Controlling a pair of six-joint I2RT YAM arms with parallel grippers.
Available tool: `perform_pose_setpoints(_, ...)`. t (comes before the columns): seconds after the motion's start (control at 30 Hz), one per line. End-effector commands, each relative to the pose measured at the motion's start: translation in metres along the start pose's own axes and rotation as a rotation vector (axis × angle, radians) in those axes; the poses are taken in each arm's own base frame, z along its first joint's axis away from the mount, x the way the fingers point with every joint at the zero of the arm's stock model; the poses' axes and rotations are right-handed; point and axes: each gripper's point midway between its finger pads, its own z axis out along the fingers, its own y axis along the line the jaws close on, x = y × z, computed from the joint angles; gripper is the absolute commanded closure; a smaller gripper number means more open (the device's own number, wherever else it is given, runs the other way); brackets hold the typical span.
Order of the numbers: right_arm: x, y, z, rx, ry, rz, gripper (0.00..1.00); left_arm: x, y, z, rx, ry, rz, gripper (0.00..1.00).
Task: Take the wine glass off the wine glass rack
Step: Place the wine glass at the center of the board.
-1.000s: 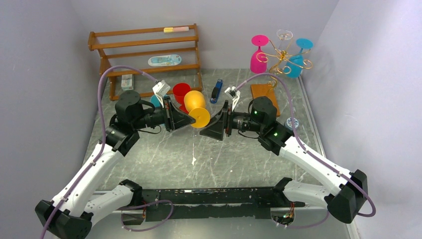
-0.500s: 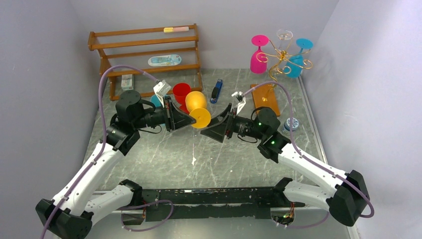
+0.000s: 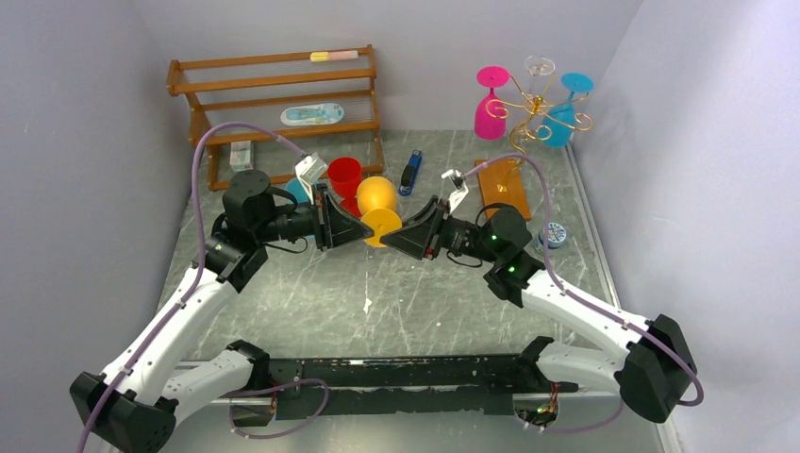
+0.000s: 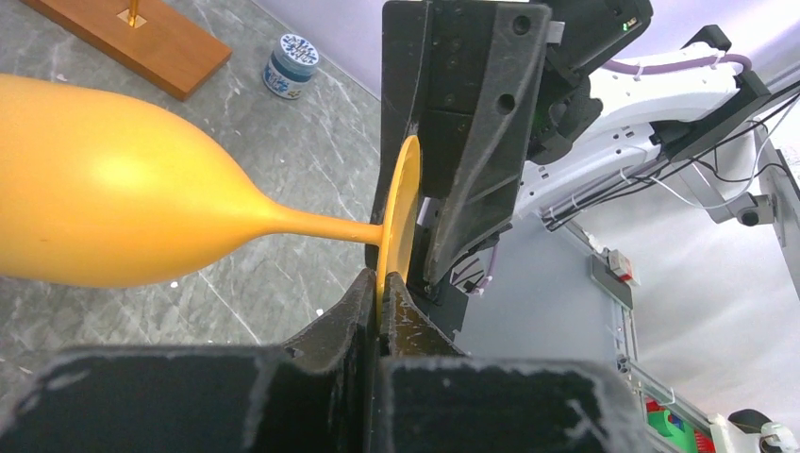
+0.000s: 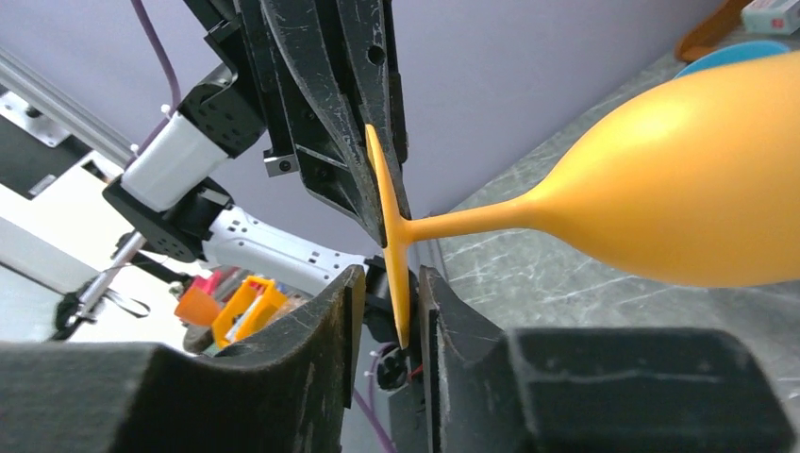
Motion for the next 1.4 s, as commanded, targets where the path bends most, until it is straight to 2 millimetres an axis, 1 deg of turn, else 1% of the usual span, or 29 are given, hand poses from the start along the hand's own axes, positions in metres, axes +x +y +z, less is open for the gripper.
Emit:
perform_pose_setpoints(0.0, -0.009, 0.016, 0.004, -0.078, -0.025, 0.005, 0.73, -0.007, -0.008, 0.000, 0.039, -0.008, 0.046, 0.95)
perform_pose_setpoints(0.37, -0.006, 0.020, 0.003, -0.101, -0.007, -0.020, 0.90, -0.004, -0.006, 0.001, 0.042, 0.003, 0.038, 0.95)
perform_pose_setpoints(0.43, -0.006, 0.019, 0.003, -0.099, -0.009, -0.020, 0.91, -0.003, -0.006, 0.001, 0.042, 0.005, 0.037, 0.95)
perform_pose_setpoints(0.57, -0.007, 0.021, 0.004, -0.107, -0.010, -0.025, 0.99, -0.003, -0.006, 0.001, 0.044, 0.008, 0.036, 0.95)
perform_pose_setpoints(0.7, -0.008, 0.022, 0.004, -0.112, -0.017, -0.037, 1.00, -0.004, -0.004, 0.001, 0.030, 0.004, 0.034, 0.95)
perform_pose_setpoints(0.77, -0.007, 0.021, 0.005, -0.107, -0.012, -0.047, 1.00, -0.005, -0.002, 0.001, 0.013, -0.001, 0.033, 0.89)
perform_pose_setpoints(0.8, -0.006, 0.021, 0.005, -0.104, -0.007, -0.059, 1.00, -0.006, -0.002, 0.001, 0.008, -0.003, 0.034, 0.85)
perform_pose_setpoints(0.83, -0.006, 0.021, 0.005, -0.103, -0.003, -0.075, 1.00, -0.008, -0.002, 0.000, 0.000, -0.009, 0.037, 0.77)
perform_pose_setpoints(0.9, -0.004, 0.020, 0.006, -0.094, 0.005, -0.112, 1.00, -0.010, -0.001, 0.000, -0.013, -0.016, 0.037, 0.65)
perform_pose_setpoints(1.03, -0.002, 0.015, 0.003, -0.061, 0.022, -0.186, 1.00, -0.013, 0.001, -0.002, -0.040, -0.024, 0.046, 0.47)
perform_pose_setpoints(1.1, 0.001, 0.012, 0.001, -0.047, 0.026, -0.213, 1.00, -0.016, 0.006, -0.005, -0.087, -0.038, 0.066, 0.37)
perform_pose_setpoints(1.13, 0.003, 0.008, 0.000, -0.033, 0.031, -0.234, 1.00, -0.019, 0.009, -0.008, -0.116, -0.053, 0.077, 0.29)
perform_pose_setpoints(1.23, 0.013, -0.002, -0.004, 0.002, 0.069, -0.293, 1.00, -0.028, 0.012, -0.018, -0.189, -0.111, 0.106, 0.13)
perform_pose_setpoints(1.3, 0.020, -0.011, -0.007, 0.034, 0.105, -0.350, 1.00, -0.033, 0.014, -0.024, -0.233, -0.141, 0.121, 0.07)
perform_pose_setpoints(1.37, 0.031, -0.019, -0.010, 0.053, 0.156, -0.432, 1.00, -0.038, 0.018, -0.028, -0.280, -0.161, 0.127, 0.05)
